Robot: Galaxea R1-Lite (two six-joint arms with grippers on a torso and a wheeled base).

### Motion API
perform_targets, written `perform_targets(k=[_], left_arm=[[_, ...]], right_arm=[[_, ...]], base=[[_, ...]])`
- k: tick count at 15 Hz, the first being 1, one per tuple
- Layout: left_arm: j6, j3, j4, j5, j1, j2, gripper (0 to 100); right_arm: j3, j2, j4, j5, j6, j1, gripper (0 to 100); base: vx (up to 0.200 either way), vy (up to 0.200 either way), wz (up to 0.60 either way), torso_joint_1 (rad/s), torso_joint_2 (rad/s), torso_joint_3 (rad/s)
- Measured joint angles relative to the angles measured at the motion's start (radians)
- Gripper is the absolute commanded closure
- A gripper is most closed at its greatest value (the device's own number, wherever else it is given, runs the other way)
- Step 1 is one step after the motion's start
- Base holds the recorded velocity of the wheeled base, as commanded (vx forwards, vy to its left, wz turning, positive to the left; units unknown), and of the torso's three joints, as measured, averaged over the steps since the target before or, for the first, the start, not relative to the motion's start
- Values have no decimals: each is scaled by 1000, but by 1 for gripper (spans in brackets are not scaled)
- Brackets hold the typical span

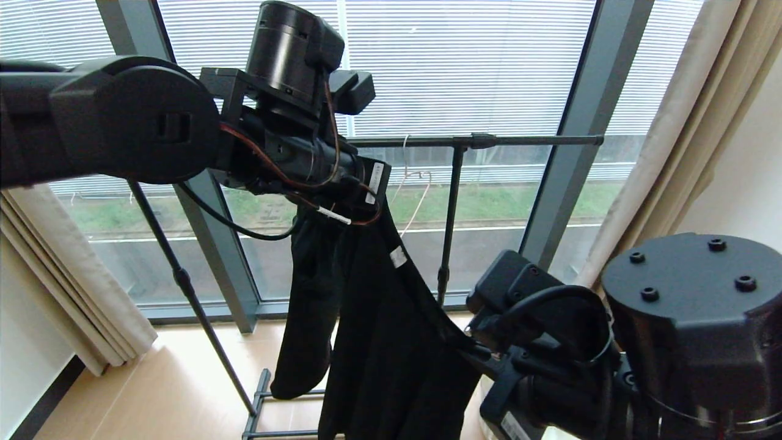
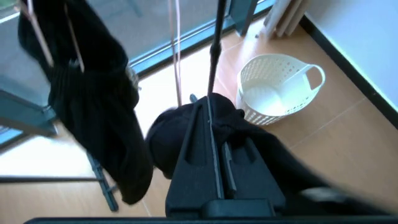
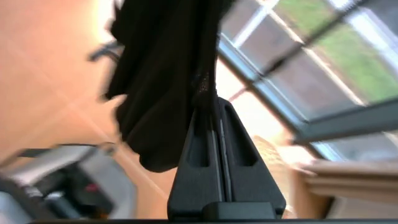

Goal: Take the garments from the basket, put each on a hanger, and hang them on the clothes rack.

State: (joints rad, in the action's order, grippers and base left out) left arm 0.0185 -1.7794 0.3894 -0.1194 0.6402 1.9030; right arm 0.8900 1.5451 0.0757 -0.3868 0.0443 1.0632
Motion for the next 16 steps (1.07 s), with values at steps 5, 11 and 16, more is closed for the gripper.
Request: perform_targets(k=[5, 11, 16], left_arm=[[-15, -58, 15, 0, 41, 46, 100], [-29, -15, 30, 0, 32, 31, 100], [-34, 138, 23, 0, 14, -49, 100]], right_arm=[[163, 130, 0, -4, -193, 94, 100], [69, 85, -15, -10, -187, 53, 100], [-56, -6, -6, -11, -91, -186, 100]], base=[[0, 0, 0, 0, 0, 0], [0, 0, 0, 0, 0, 0], [0, 0, 0, 0, 0, 0]])
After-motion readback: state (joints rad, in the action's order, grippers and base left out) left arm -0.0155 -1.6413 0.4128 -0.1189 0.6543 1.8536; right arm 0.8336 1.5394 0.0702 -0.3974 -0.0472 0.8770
